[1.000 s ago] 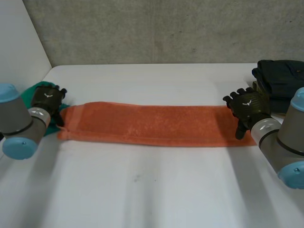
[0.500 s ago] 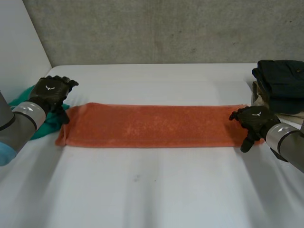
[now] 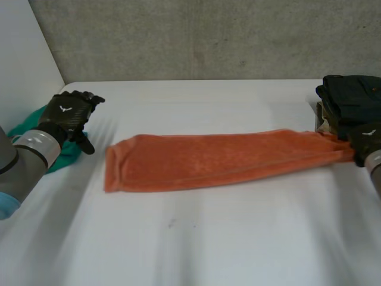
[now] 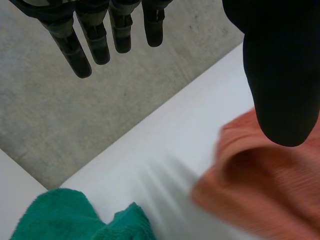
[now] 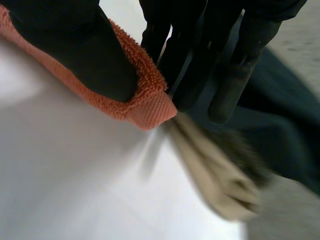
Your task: Fold the laundry.
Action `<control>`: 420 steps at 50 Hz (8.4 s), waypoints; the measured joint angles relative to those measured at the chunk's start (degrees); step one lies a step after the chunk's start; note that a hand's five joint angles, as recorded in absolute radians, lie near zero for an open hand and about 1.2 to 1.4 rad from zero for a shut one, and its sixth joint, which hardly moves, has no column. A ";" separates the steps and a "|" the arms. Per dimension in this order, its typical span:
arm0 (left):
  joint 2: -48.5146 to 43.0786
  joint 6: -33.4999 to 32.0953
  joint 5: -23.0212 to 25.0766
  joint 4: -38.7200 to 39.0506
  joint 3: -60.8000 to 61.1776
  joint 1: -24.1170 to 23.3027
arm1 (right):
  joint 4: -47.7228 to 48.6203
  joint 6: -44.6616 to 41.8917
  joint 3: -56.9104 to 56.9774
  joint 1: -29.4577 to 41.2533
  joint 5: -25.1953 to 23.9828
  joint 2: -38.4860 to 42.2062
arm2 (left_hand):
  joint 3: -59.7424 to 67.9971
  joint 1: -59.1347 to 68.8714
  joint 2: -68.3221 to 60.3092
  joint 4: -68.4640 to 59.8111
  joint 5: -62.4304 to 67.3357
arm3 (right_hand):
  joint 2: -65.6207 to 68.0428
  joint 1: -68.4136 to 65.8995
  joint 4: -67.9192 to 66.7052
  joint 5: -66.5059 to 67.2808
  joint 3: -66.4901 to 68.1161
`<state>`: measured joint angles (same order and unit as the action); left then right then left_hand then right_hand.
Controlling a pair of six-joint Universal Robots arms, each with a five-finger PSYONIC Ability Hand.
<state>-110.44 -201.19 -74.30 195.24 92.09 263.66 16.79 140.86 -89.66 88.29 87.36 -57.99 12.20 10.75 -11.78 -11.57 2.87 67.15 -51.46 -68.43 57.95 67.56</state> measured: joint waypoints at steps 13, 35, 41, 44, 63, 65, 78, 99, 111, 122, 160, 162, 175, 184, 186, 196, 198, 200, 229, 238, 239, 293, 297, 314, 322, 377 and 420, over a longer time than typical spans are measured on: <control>5.34 3.68 0.67 0.61 3.33 2.21 | 3.85 -21.65 2.92 2.31 0.98 -0.39 | 0.00 0.00 0.00 0.00 0.00 | 0.00 0.00 -0.15 0.31 0.46; 8.18 6.09 1.17 0.80 7.48 1.48 | 19.34 -15.70 17.27 48.33 -25.17 17.49 | 0.00 0.00 0.00 0.00 0.00 | -6.60 5.74 6.80 -6.01 -6.52; 7.38 6.14 1.01 1.08 6.77 -0.19 | 11.09 -12.43 22.46 49.66 -18.38 18.32 | 0.00 0.00 0.00 0.00 0.00 | -53.63 38.59 53.57 -53.47 -53.10; 6.89 6.13 0.91 1.40 5.59 -1.66 | 9.19 -5.69 21.00 48.15 -13.73 13.83 | 0.00 0.00 0.00 0.00 0.00 | -55.11 38.59 56.32 -55.22 -55.65; 6.63 6.16 -1.31 2.29 5.97 -11.33 | -6.04 16.75 7.57 18.98 -3.31 -2.43 | 0.00 0.00 0.00 0.00 0.00 | -37.10 21.20 38.47 -37.70 -37.65; 6.24 6.17 -1.35 2.65 6.13 -11.67 | -8.82 16.77 8.33 17.02 -7.40 -0.98 | 0.00 0.00 0.00 0.00 0.00 | -35.20 19.48 36.43 -35.77 -35.61; 5.67 6.62 -1.41 3.22 6.30 -12.41 | -9.83 30.02 16.04 20.41 -11.41 6.21 | 0.00 0.00 0.00 0.00 0.00 | -37.18 20.83 38.56 -39.32 -37.64; 6.52 7.05 -1.19 3.53 8.51 -10.81 | -5.45 14.09 25.77 25.45 -3.39 17.06 | 0.00 0.00 0.00 0.00 0.00 | -0.19 -8.14 0.21 -3.56 0.22; 9.12 7.65 -1.12 3.54 8.92 -8.68 | 5.42 8.44 25.45 31.97 -8.91 11.27 | 0.00 0.00 0.00 0.00 0.00 | -0.19 -8.14 -0.03 -2.56 0.33; 11.92 10.60 -0.51 3.56 10.24 -4.32 | 5.96 10.69 25.25 37.21 -25.20 8.15 | 0.00 0.00 0.00 0.00 0.00 | -0.19 -8.14 -0.18 -2.56 0.33; 1.58 11.02 -3.96 6.24 6.77 -24.12 | -6.13 24.00 11.65 33.97 -7.30 -1.00 | 0.00 0.00 0.00 0.00 0.00 | -54.80 38.26 56.13 -54.94 -55.36; -1.29 10.34 -5.10 7.06 4.86 -25.23 | -7.59 22.29 9.79 33.71 -6.03 -0.70 | 0.00 0.00 0.00 0.00 0.00 | -54.79 38.26 56.11 -54.93 -55.34; -19.00 1.73 -17.06 8.07 -12.43 -22.01 | 1.24 14.34 4.06 33.22 -1.65 7.61 | 0.00 0.00 0.00 0.00 0.00 | -2.56 -10.49 4.88 -4.80 -3.94; -23.02 -8.61 -19.73 7.04 -18.98 -10.51 | 5.32 13.28 2.92 32.15 0.93 7.12 | 0.00 0.00 0.00 -0.01 0.00 | 0.61 -11.09 -0.02 -1.08 0.34; -22.88 -10.18 -19.06 6.75 -19.56 -8.25 | 5.18 13.23 2.48 32.09 0.82 6.38 | 0.00 0.00 0.00 -0.01 0.00 | 0.62 -11.09 -0.02 -1.08 0.34; -13.43 -4.00 -14.61 3.64 -15.36 -5.85 | 3.33 13.19 0.67 32.19 0.33 3.49 | 0.00 0.00 0.00 -0.01 0.00 | 0.61 -11.09 -0.05 -1.08 0.34; -9.95 -0.88 -13.77 3.42 -12.57 -7.58 | 2.94 13.22 0.38 32.19 0.39 3.07 | 0.00 0.00 0.00 -0.01 0.00 | 0.61 -11.09 -0.07 -1.08 0.33; -6.52 2.67 -12.65 3.46 -9.17 -10.15 | 2.58 13.23 0.00 32.25 0.43 2.70 | 0.00 0.00 0.00 -0.01 0.00 | 0.61 -11.09 -0.16 -1.08 0.34; -28.26 1.14 -21.49 6.43 -24.44 -20.01 | 3.11 12.29 -5.82 31.35 0.97 0.71 | 0.00 0.00 0.00 -0.01 -0.01 | 0.61 -11.09 -0.23 -0.31 0.34; -25.12 -2.84 -19.61 1.69 -23.11 -12.02 | 3.19 11.25 -7.52 29.99 0.28 -1.25 | 0.00 0.00 0.00 -0.01 0.00 | 0.61 -11.09 -0.23 -0.31 0.34; -24.05 -2.53 -19.04 1.67 -22.32 -11.73 | 3.21 11.24 -7.66 29.88 0.26 -1.50 | 0.00 0.00 0.00 -0.01 -0.01 | 0.61 -11.09 -0.23 -0.31 0.34; 2.99 10.39 -10.30 8.46 2.73 -15.28 | -1.45 -12.76 -6.05 31.17 8.93 -12.14 | 0.00 0.00 0.00 -0.01 -0.02 | 0.62 -11.09 -0.23 0.27 0.65; 5.14 11.89 -10.17 8.96 4.06 -13.55 | 5.55 -14.69 -4.76 38.78 3.24 -10.47 | 0.00 0.00 0.00 -0.01 -0.02 | 0.62 -11.09 -0.26 0.33 0.65; 5.92 14.77 -11.13 7.87 4.08 -13.21 | 10.88 0.34 0.60 48.21 -10.29 -0.69 | 0.00 0.00 0.00 -0.01 -0.02 | -54.96 38.49 56.27 -55.18 -55.51; 6.83 15.58 -12.13 4.99 -0.22 -16.56 | 7.98 30.01 1.10 40.38 -8.72 -10.73 | 0.00 0.00 0.00 -0.01 -0.01 | -54.96 38.49 56.27 -55.18 -55.51; 10.31 27.13 20.54 -18.73 -12.48 -14.71 | 7.36 10.83 -10.34 47.80 6.24 -10.97 | 0.00 0.00 0.00 -0.01 -0.03 | -55.64 39.90 56.19 -55.19 -55.37; 11.84 25.00 25.31 -14.66 -5.17 -17.40 | 27.37 8.53 0.60 45.95 6.40 10.24 | 0.00 0.00 0.00 -0.01 -0.03 | -2.30 -6.71 0.36 -5.61 -2.03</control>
<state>-98.61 -176.19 -48.99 180.58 86.92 246.26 44.16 149.39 -89.05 134.23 93.76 -47.75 12.20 10.75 -11.78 -11.59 2.84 64.84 -58.17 -68.08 52.34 65.53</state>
